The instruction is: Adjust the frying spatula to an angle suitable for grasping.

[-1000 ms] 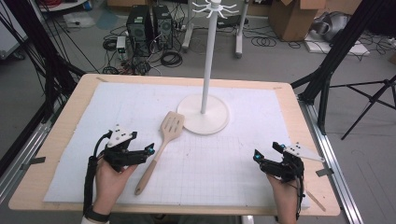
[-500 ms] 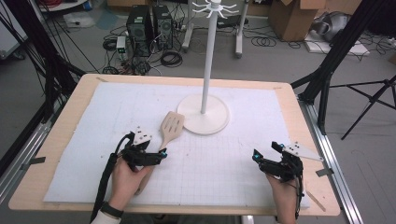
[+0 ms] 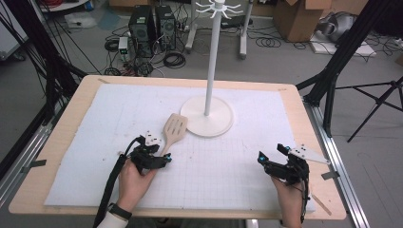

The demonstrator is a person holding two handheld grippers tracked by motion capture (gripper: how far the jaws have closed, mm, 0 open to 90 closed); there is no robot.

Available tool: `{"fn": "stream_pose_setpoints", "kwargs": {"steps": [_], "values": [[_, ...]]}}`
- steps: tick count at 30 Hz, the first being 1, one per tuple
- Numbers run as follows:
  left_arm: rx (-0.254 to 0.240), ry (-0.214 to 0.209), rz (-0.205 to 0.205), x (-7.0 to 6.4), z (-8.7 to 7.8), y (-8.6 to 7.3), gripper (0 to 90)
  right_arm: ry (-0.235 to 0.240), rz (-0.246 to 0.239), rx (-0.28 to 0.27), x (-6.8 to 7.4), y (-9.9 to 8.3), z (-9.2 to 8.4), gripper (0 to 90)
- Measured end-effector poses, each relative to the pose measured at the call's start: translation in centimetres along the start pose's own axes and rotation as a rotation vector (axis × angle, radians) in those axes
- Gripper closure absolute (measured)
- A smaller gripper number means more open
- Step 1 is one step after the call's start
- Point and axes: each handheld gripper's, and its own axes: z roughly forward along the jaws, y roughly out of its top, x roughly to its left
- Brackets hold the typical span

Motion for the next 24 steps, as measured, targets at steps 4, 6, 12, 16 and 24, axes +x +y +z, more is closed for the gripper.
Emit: {"fn": "stream_pose_setpoints", "kwargs": {"steps": [4,6,12,16,24], "values": [[-0.004,0.006,0.005,-0.15,-0.04,0.0,55.3,-0.001,-0.005,-0.002,0.0,0.0,0.05,15.8],[-0.008,0.003,0.009,-0.27,-0.05,-0.02,60.7,-0.001,-0.002,0.0,0.04,0.0,0.07,15.8],[-0.005,-0.022,-0.008,0.05,-0.22,-0.09,73.0,0.002,-0.002,-0.004,0.07,0.02,0.04,15.8],[-0.002,-0.023,-0.008,0.12,-0.22,-0.08,73.3,0.002,0.002,-0.007,0.06,0.06,-0.05,15.8],[-0.017,-0.017,-0.002,0.02,-0.21,-0.28,73.5,0.008,0.001,-0.01,0.17,0.13,-0.09,15.8]]}}
